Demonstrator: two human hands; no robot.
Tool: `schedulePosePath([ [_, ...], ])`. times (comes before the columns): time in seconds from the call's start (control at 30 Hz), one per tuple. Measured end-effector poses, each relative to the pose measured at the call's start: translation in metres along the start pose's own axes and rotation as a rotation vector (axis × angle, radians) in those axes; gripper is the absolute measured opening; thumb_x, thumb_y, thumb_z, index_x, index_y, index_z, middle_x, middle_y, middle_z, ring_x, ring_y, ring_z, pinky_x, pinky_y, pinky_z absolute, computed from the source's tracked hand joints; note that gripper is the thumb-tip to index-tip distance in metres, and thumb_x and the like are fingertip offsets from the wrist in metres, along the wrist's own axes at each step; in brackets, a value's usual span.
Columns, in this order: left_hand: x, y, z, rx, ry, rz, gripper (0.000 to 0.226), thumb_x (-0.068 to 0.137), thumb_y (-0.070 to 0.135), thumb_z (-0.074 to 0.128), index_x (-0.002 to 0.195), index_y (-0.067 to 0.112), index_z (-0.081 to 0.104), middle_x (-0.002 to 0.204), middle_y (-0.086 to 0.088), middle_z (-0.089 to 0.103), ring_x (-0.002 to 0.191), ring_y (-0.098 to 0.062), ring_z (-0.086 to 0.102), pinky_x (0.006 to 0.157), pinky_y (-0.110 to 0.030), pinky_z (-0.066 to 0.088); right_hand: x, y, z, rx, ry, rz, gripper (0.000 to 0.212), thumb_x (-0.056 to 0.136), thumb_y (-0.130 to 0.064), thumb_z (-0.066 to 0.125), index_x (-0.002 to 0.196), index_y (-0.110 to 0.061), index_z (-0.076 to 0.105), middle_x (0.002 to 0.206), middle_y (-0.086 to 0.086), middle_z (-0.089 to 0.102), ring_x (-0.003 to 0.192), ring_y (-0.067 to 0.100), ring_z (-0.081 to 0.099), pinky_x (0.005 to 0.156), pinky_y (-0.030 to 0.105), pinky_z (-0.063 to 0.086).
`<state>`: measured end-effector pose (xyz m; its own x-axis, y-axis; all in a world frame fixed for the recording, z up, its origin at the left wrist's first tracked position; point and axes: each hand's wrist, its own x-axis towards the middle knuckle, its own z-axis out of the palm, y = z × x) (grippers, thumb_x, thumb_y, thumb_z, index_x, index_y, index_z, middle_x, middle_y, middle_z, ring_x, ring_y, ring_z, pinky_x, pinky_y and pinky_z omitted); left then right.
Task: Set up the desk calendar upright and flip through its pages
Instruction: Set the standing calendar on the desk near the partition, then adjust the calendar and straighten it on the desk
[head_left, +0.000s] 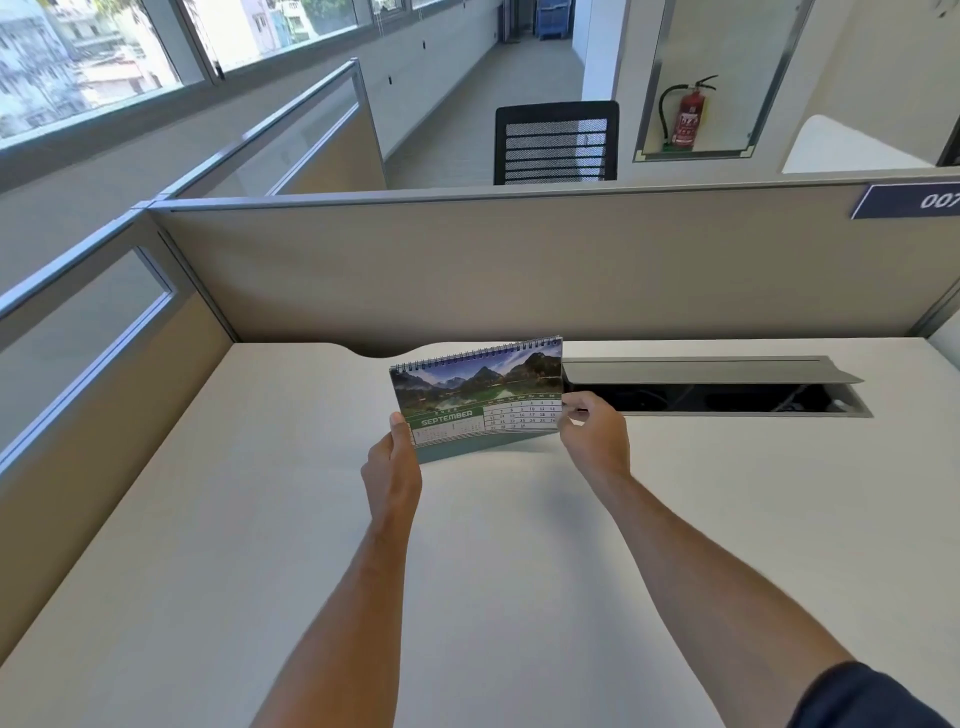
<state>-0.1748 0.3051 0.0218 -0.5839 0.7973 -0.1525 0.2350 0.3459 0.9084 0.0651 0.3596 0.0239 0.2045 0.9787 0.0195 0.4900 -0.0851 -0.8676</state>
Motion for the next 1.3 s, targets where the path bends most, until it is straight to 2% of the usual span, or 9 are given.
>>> schedulePosePath([
  [0.1,0.002,0.002,-0.001,-0.013,-0.003,-0.030,0.062,0.104,0.063,0.022,0.114,0.025,0.070,0.128,-0.013,0.071,0.095,-0.026,0.056,0.090,-0.030,0.042,-0.004,0.000,-0.002,0.046,0.034,0.005,0.015,0.090,-0.022,0.078,0.101,-0.020,0.068,0.102,-0.004,0.076,0.093,0.015,0.071,0.080,0.036,0.060],
  [0.23,0.005,0.006,-0.006,-0.052,0.002,-0.057,0.070,0.101,0.067,0.017,0.113,0.024,0.071,0.129,-0.014,0.071,0.100,-0.027,0.059,0.092,-0.035,0.042,-0.002,-0.004,-0.008,0.180,-0.020,0.003,0.018,0.088,-0.023,0.081,0.086,-0.013,0.066,0.081,-0.004,0.072,0.073,0.010,0.066,0.067,0.019,0.051],
  [0.4,0.013,0.014,-0.020,-0.229,-0.032,-0.139,0.086,0.101,0.069,0.012,0.125,0.011,0.070,0.131,-0.016,0.069,0.123,-0.034,0.062,0.113,-0.048,0.039,0.007,-0.034,-0.034,0.556,-0.244,0.073,0.027,0.083,-0.014,0.080,0.065,-0.018,0.060,0.058,-0.007,0.064,0.055,0.008,0.061,0.055,0.019,0.049],
  [0.5,0.016,0.024,-0.026,-0.326,-0.087,-0.177,0.085,0.100,0.069,0.007,0.122,0.015,0.069,0.129,-0.015,0.070,0.124,-0.036,0.062,0.116,-0.052,0.038,0.015,-0.059,-0.053,0.775,-0.276,0.125,0.028,0.078,-0.016,0.077,0.060,-0.022,0.057,0.060,-0.002,0.061,0.059,0.017,0.060,0.056,0.027,0.044],
  [0.63,0.013,0.035,-0.027,-0.348,-0.105,-0.132,0.079,0.102,0.066,0.005,0.128,0.024,0.067,0.143,-0.013,0.063,0.132,-0.036,0.056,0.119,-0.058,0.032,0.027,-0.083,-0.060,0.915,-0.267,0.131,0.029,0.086,-0.010,0.075,0.065,-0.021,0.059,0.062,-0.003,0.061,0.059,0.014,0.063,0.051,0.023,0.050],
  [0.87,0.012,0.047,-0.024,-0.350,-0.041,-0.100,0.075,0.106,0.060,0.011,0.121,0.016,0.070,0.125,-0.009,0.072,0.116,-0.029,0.065,0.116,-0.057,0.038,0.037,-0.101,-0.052,0.932,-0.137,0.167,0.021,0.089,-0.002,0.072,0.101,-0.017,0.066,0.080,-0.003,0.076,0.070,0.010,0.073,0.056,0.022,0.054],
  [1.07,0.016,0.044,-0.022,-0.338,-0.024,-0.091,0.070,0.106,0.059,0.015,0.115,0.017,0.071,0.127,-0.011,0.072,0.115,-0.029,0.066,0.114,-0.058,0.040,0.037,-0.097,-0.048,0.891,-0.148,0.145,0.022,0.088,0.003,0.067,0.100,-0.014,0.074,0.082,0.001,0.076,0.069,0.014,0.075,0.056,0.024,0.058],
  [1.17,0.021,0.041,-0.025,-0.351,-0.022,-0.107,0.075,0.105,0.062,0.016,0.129,0.012,0.067,0.129,-0.014,0.071,0.121,-0.033,0.064,0.115,-0.058,0.039,0.037,-0.087,-0.052,0.803,-0.166,0.125,0.014,0.082,-0.015,0.073,0.095,-0.017,0.078,0.072,-0.005,0.072,0.063,0.011,0.070,0.052,0.021,0.053],
  [1.3,0.027,0.038,-0.027,-0.390,-0.045,-0.105,0.080,0.104,0.063,0.017,0.111,0.007,0.075,0.114,-0.020,0.076,0.113,-0.039,0.068,0.106,-0.056,0.046,0.041,-0.063,-0.057,0.633,-0.168,0.288,0.032,0.076,-0.044,0.077,0.093,-0.017,0.077,0.056,-0.003,0.050,0.046,0.016,0.044,0.046,0.023,0.029],
])
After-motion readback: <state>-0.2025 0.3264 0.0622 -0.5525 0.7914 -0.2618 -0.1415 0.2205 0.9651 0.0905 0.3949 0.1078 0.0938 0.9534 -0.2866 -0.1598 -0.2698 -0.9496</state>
